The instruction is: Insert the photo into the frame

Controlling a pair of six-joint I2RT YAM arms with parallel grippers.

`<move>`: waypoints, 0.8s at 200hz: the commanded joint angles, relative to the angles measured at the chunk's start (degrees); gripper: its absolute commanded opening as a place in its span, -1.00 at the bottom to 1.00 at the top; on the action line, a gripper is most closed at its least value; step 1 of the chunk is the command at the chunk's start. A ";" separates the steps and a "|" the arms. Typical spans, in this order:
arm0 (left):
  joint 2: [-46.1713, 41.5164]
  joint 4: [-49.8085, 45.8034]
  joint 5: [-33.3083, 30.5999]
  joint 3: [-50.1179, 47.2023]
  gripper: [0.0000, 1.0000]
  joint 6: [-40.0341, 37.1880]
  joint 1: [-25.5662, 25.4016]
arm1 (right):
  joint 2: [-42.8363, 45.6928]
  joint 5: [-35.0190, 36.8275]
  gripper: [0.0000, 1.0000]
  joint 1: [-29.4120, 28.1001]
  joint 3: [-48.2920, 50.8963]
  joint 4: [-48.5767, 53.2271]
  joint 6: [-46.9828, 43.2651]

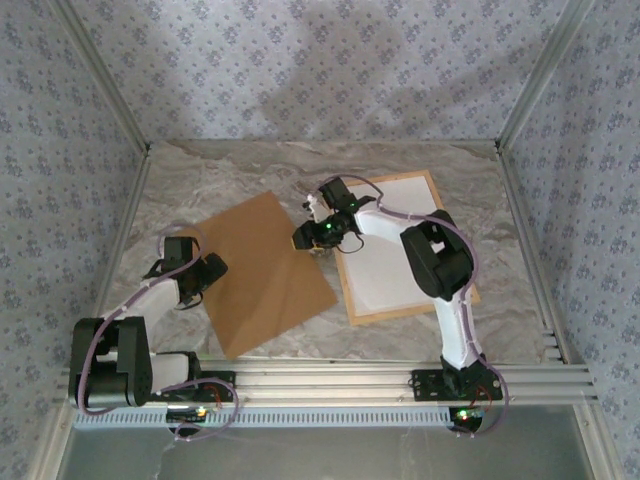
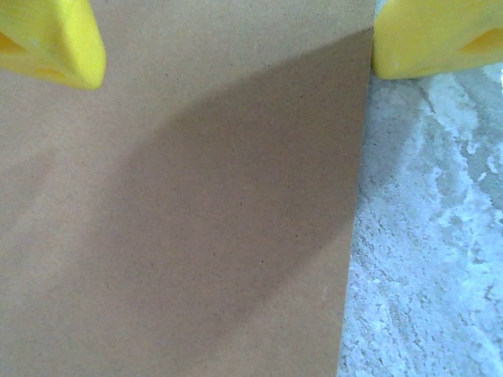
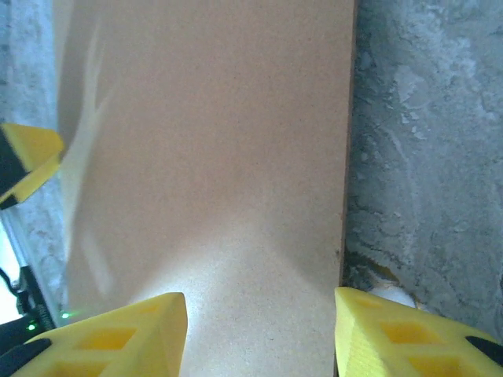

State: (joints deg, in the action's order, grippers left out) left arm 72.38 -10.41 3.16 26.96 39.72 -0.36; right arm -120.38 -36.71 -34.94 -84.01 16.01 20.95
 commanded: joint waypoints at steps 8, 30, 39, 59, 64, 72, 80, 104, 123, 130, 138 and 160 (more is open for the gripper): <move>5.58 14.45 16.72 -3.54 0.80 1.56 -1.31 | 5.42 -17.17 -0.05 -3.73 2.87 -12.60 4.40; 5.33 14.88 17.14 -3.67 0.80 1.81 -1.35 | 7.20 -17.42 -0.10 -3.72 5.76 -17.92 6.97; 5.29 15.07 17.32 -3.83 0.80 1.93 -1.31 | 7.88 -17.13 -0.12 -3.65 6.83 -20.27 8.34; 5.18 15.47 17.92 -4.11 0.80 2.27 -1.31 | 9.22 -15.72 -0.15 -3.69 9.20 -25.63 11.62; 5.14 15.50 18.02 -4.11 0.80 2.37 -1.32 | 9.51 -15.24 -0.16 -3.75 9.73 -26.83 12.38; 4.99 15.66 18.20 -4.20 0.80 2.59 -1.33 | 9.96 -14.02 -0.17 -3.88 10.52 -28.53 13.56; 4.79 15.86 18.47 -4.45 0.80 2.83 -1.31 | 10.37 -12.83 -0.18 -4.12 11.31 -30.39 14.66; 4.05 16.39 19.03 -4.98 0.80 3.73 -1.35 | 11.20 -9.20 -0.19 -4.93 13.84 -37.24 19.57; 3.15 16.37 19.17 -5.33 0.80 4.27 -1.38 | 11.57 -5.14 -0.20 -5.64 17.33 -44.03 23.56; 2.83 16.39 19.25 -5.42 0.80 4.55 -1.39 | 11.61 -3.48 -0.21 -6.00 18.29 -46.55 24.87; 2.44 16.52 19.30 -5.60 0.80 4.82 -1.42 | 11.61 -1.51 -0.22 -6.55 19.10 -49.08 26.26; 1.71 16.89 19.54 -6.04 0.80 5.53 -1.54 | 10.88 3.73 -0.24 -7.97 21.06 -55.48 29.54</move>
State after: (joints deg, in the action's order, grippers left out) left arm 69.89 -7.27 4.01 24.62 43.46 0.43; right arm -110.24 -31.77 -36.29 -64.69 -27.57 43.94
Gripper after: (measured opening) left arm 0.900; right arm 0.383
